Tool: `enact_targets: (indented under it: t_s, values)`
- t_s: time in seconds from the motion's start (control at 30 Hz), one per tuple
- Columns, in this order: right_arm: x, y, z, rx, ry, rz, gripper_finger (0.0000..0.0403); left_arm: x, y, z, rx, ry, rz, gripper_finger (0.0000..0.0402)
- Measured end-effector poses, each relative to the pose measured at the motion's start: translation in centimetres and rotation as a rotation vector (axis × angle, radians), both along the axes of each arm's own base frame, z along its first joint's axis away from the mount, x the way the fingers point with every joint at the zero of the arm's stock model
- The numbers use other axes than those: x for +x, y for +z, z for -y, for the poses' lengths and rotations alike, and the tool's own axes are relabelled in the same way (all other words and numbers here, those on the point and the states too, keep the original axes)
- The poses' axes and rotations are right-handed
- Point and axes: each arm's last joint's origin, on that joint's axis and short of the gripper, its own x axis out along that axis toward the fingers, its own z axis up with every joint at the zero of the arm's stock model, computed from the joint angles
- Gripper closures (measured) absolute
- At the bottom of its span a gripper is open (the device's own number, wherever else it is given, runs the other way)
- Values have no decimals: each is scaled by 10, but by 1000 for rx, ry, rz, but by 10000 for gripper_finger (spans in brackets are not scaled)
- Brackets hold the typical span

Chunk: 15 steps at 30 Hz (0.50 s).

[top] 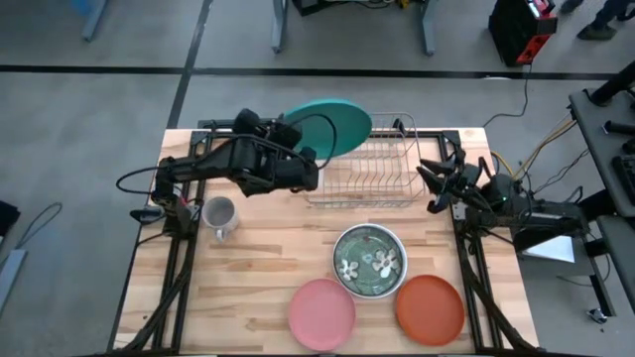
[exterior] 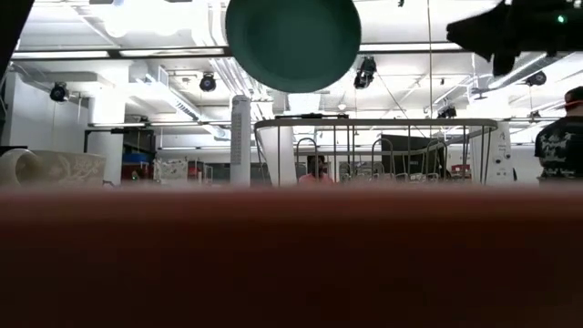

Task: Sort dishes
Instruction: Put the green plate in the dish rack

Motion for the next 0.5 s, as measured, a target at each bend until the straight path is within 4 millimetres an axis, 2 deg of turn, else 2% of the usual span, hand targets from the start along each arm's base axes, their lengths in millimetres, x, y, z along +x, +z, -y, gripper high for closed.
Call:
enact_targets:
  t_s: [0.1,0.27,0.37,0.5]
  values:
    - [9,16,3,-1,-27,-79,296,-5,4,-6,-20,1,-18,401]
    - [29,36,11,-21,-50,-214,287,-22,16,-11,-175,-40,71,401]
    - [37,45,16,-31,-28,-259,282,-27,20,-3,-198,-75,95,401]
    - [45,60,22,-40,129,-246,275,-37,26,14,-255,-125,183,401]
